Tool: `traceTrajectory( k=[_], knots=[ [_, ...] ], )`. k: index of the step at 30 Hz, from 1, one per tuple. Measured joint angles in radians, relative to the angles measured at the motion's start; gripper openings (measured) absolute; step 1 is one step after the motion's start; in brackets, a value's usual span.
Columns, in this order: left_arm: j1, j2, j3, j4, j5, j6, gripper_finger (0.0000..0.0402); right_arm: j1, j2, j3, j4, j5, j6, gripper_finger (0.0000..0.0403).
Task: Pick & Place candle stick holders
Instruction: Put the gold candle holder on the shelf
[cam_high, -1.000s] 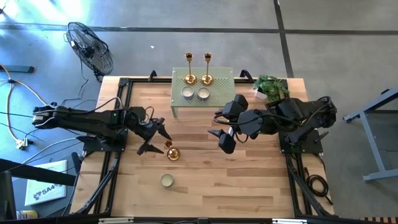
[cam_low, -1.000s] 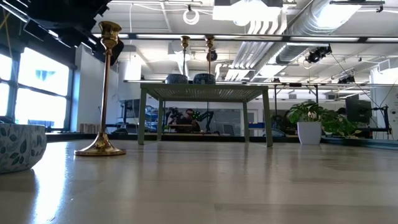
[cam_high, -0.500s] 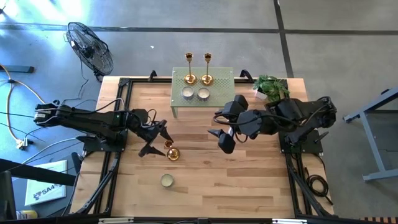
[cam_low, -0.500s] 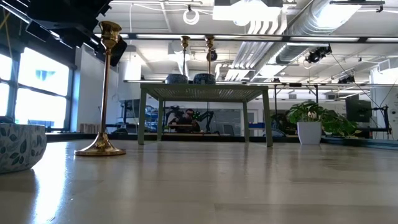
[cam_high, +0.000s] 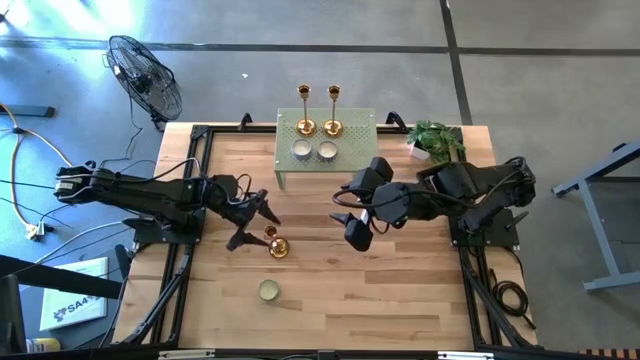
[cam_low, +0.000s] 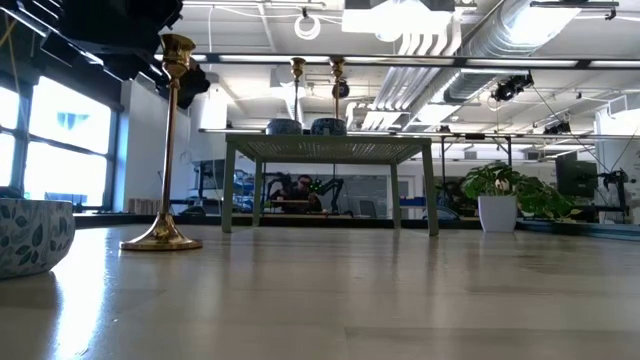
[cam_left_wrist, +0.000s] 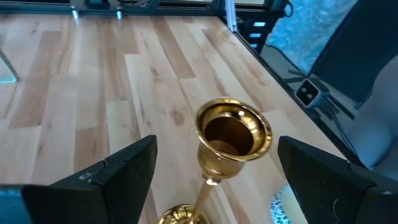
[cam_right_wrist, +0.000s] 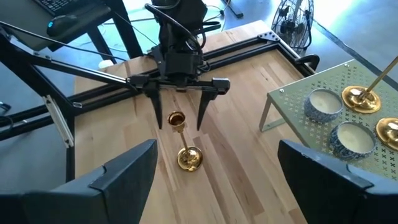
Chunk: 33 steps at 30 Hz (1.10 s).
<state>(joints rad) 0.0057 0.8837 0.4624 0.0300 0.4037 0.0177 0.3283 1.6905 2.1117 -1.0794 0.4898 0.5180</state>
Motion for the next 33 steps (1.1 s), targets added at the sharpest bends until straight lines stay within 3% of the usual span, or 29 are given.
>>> traceTrajectory(
  k=[7, 11, 17, 24, 33],
  knots=[
    [0.000, 0.023, 0.000, 0.005, -0.019, 0.000, 0.0326, 0.000, 0.000, 0.000, 0.000, 0.000, 0.005, 0.0328],
    [0.000, 0.053, 0.001, 0.034, -0.020, 0.000, 0.0303, 0.000, 0.000, 0.000, 0.000, 0.002, 0.005, 0.0328],
    [0.000, 0.071, 0.001, 0.069, -0.016, 0.000, 0.0226, 0.000, 0.000, 0.000, 0.000, 0.009, 0.006, 0.0328],
    [0.000, 0.070, 0.001, 0.073, 0.006, -0.023, 0.0097, 0.000, 0.000, 0.000, 0.000, 0.009, 0.002, 0.0328],
    [0.000, 0.070, 0.014, 0.058, 0.004, -0.025, 0.0096, 0.000, 0.000, 0.000, 0.000, 0.009, -0.013, 0.0328]
  ],
)
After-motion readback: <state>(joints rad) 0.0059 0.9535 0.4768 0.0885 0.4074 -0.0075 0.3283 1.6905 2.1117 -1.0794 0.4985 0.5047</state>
